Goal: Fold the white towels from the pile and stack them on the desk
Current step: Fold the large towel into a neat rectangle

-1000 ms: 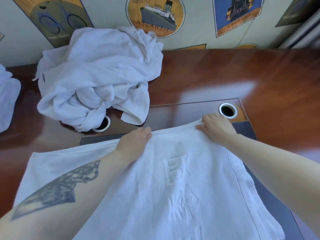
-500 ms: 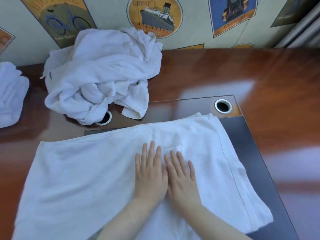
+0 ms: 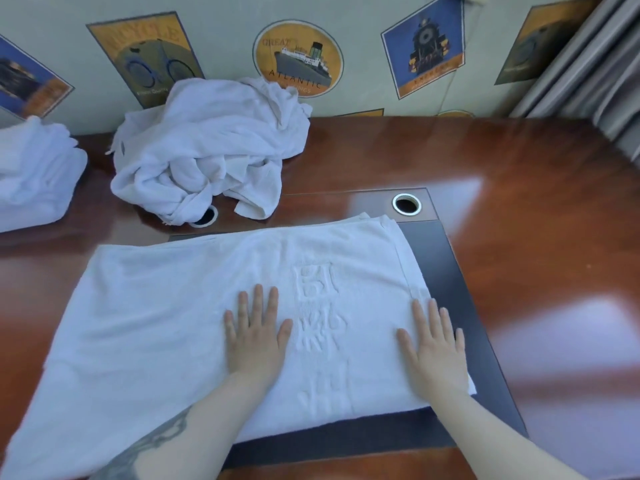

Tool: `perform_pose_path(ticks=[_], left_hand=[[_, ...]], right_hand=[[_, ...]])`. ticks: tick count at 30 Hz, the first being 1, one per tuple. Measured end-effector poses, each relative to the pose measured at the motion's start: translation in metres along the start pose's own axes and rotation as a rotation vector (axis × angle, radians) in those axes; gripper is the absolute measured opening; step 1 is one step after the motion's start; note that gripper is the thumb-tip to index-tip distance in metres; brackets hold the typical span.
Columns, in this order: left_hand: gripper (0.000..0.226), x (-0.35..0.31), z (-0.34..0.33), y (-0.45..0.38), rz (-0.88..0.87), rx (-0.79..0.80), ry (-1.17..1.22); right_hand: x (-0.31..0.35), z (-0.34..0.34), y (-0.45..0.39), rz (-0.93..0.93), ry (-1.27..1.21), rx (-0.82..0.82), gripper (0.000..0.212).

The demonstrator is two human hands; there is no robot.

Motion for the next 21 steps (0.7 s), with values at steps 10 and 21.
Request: perform_pose_path(ticks=[10, 21], left_hand=[[0.061, 0.013, -0.020, 0.071, 0.085, -0.094, 0.096], [0.064, 0.017, -0.038, 0.099, 0.196, -0.010, 0.125]], right_hand=[[-0.029, 0.014, 0.049, -0.225, -0.334, -0.269, 0.031], [-0.008, 0.012, 0.046, -0.015, -0.782, -0.259, 0.038]])
Point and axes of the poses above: each hand's wrist, its own y-axis away from the middle knuckle, its own z-axis out of the back of the hand, x = y × z, the point moved 8 cm from there along -y, towards the middle knuckle, and after that the axes turned 12 degrees about x, right-handed, at the moved point
